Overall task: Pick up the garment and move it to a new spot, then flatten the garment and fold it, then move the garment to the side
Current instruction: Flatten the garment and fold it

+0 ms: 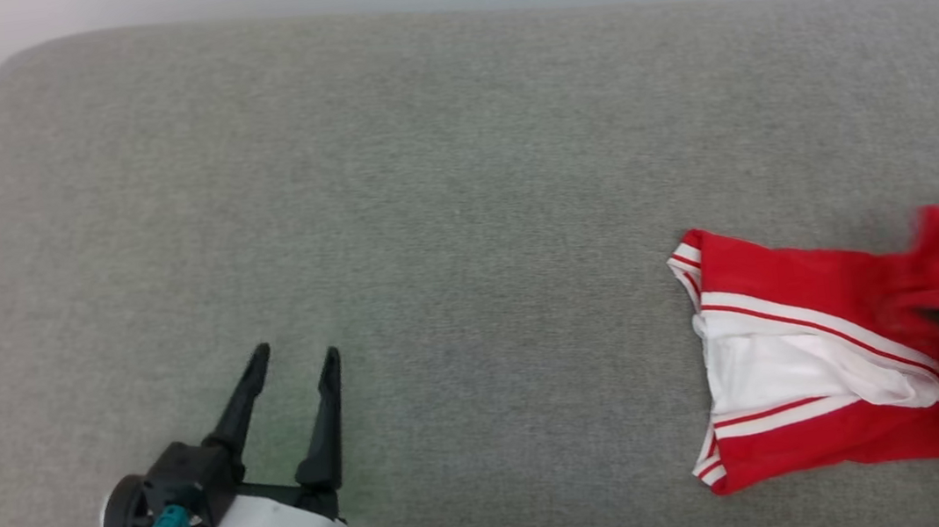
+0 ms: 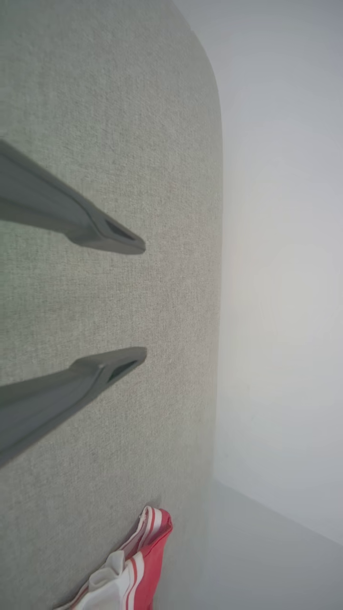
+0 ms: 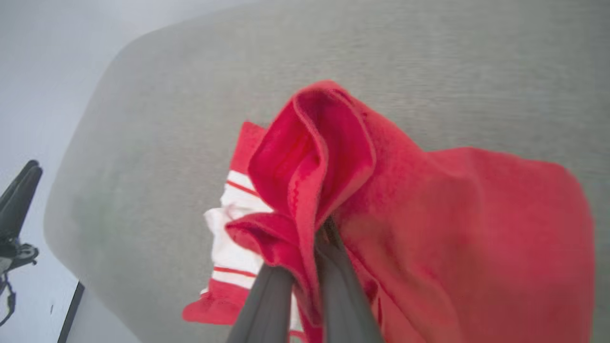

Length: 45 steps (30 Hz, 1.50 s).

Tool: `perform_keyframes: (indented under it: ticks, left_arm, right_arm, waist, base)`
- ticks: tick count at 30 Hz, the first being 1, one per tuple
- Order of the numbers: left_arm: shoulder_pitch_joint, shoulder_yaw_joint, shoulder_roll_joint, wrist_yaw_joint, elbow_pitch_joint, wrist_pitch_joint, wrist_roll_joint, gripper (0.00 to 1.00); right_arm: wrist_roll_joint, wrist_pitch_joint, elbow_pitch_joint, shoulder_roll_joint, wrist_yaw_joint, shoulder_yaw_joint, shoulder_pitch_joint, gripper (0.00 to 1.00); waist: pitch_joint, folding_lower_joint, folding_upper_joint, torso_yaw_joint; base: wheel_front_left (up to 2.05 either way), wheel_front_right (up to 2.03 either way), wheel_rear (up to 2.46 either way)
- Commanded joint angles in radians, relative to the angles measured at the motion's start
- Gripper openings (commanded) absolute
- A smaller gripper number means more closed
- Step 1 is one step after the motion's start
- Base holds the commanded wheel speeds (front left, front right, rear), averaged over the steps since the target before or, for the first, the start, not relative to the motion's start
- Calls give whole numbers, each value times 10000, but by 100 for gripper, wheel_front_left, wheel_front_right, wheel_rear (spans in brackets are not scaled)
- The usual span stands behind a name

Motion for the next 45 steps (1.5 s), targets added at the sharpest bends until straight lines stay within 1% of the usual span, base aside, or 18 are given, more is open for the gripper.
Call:
perform_keyframes:
  ticks: [1, 5, 9, 12, 15, 19, 22, 25, 26, 27, 28, 32, 35, 41, 45]
  left_arm:
    - [100, -13, -21, -24, 7, 7, -89, 100]
    - [68, -98, -120, -25, 8, 7, -149, 100]
    - [-8, -180, -219, -25, 22, 7, -193, 100]
    - [-107, -252, -314, -25, 57, 7, -173, 100]
    - [-258, -356, -398, -25, 124, 7, -168, 100]
    - [-419, -478, -492, -25, 195, 7, -206, 100]
    - [-482, -486, -488, -25, 229, 7, -226, 100]
    - [-426, -414, -421, -26, 271, 7, -268, 100]
    - [-393, -387, -409, -26, 293, 7, -275, 100]
    - [-357, -367, -398, -26, 316, 7, -281, 100]
    - [-326, -355, -383, -26, 331, 7, -299, 100]
    - [-228, -389, -300, -26, 398, 7, -336, 100]
    - [-96, -441, -241, -26, 519, 7, -458, 100]
    - [189, -558, -36, -26, 835, 7, -713, 100]
    - [300, -560, 130, -26, 988, 7, -872, 100]
  right_arm:
    - [94, 114, -394, 209, 3, 266, 24, 0]
    - [-125, 477, -1301, 557, 3, 993, -324, 0]
    - [-368, 750, -1452, 850, 3, 1519, -578, 0]
    - [-728, 705, -1018, 871, 3, 1896, -735, 0]
    - [-992, 459, -282, 901, 3, 2152, -898, 0]
    - [-1378, -8, 640, 662, 3, 2702, -1050, 0]
    - [-1330, -399, 1090, 671, 3, 3108, -1107, 0]
    - [-1143, -737, 1245, 663, 3, 3473, -1301, 0]
    - [-1054, -856, 1260, 655, 3, 3556, -1349, 25]
    - [-986, -972, 1289, 629, 3, 3604, -1396, 52]
    - [-916, -1100, 1283, 613, 3, 3640, -1466, 100]
    - [-602, -1422, 1229, 572, 3, 3616, -1531, 100]
    - [-364, -1835, 1196, 429, 3, 3408, -1436, 100]
    - [-302, -3145, 1469, 131, 3, 2798, -1241, 100]
    - [-285, -4155, 1949, 13, 3, 2292, -1062, 100]
  waist:
    - [-59, 0, -1, 183]
    - [-10, 0, -1, 476]
    - [106, 0, -1, 724]
    - [245, 0, -1, 865]
    - [371, 0, -1, 996]
    - [470, 0, -1, 1115]
    - [490, 0, -1, 1118]
    - [405, 0, -1, 1006]
    - [352, 0, -1, 950]
    - [282, 0, -1, 887]
    - [203, 0, -1, 818]
    - [-68, 0, -1, 607]
    - [-481, 0, -1, 403]
    - [-1275, 0, -1, -138]
    - [-1607, 0, -1, -468]
  base:
    - [0, 0, 0]
    - [0, 0, 0]
    - [0, 0, 0]
    - [0, 0, 0]
    - [0, 0, 0]
    - [0, 0, 0]
    - [0, 0, 0]
    - [0, 0, 0]
    - [0, 0, 0]
    - [0, 0, 0]
    - [0, 0, 0]
    - [0, 0, 0]
    - [0, 0, 0]
    - [0, 0, 0]
    - [0, 0, 0]
